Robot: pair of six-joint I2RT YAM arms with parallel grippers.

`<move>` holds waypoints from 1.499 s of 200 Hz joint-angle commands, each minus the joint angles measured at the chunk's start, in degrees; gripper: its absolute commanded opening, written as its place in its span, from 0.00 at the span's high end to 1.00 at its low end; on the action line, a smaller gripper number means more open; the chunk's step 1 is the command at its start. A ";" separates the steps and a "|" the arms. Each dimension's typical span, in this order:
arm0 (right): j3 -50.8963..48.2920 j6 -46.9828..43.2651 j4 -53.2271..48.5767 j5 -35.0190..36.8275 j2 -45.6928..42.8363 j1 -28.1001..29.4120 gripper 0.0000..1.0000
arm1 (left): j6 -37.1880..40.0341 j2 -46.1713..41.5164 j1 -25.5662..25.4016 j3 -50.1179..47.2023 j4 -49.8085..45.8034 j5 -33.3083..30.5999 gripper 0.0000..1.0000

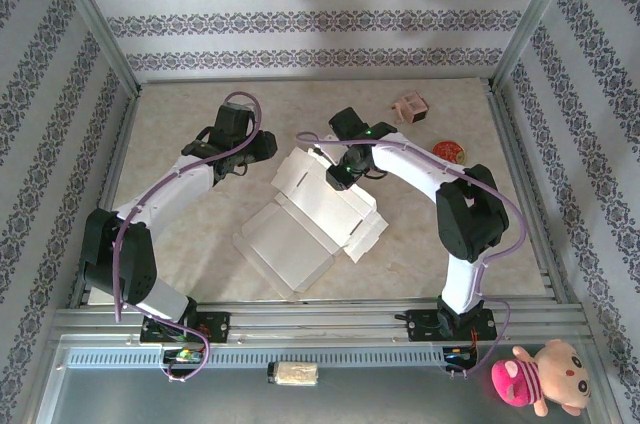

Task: Fold the paper box

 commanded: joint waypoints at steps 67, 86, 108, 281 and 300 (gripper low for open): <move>-0.32 -0.75 -4.96 6.54 0.21 -0.89 0.53 | -0.50 -0.89 0.73 -1.30 -0.15 1.07 0.69; -1.01 0.52 -6.59 2.11 0.60 -3.11 0.42 | -0.08 -1.00 0.78 -1.70 0.03 1.07 0.69; -1.95 1.96 -8.41 0.34 1.94 -4.93 0.25 | 0.12 -0.97 0.80 -1.97 0.12 1.26 0.69; -2.96 2.05 -9.00 -0.12 4.36 -7.70 0.81 | 2.22 -2.36 0.76 -3.41 0.13 1.77 0.69; -2.82 0.26 -8.26 4.15 0.15 -6.13 0.91 | 2.01 -2.98 0.75 -3.53 -0.44 1.62 0.69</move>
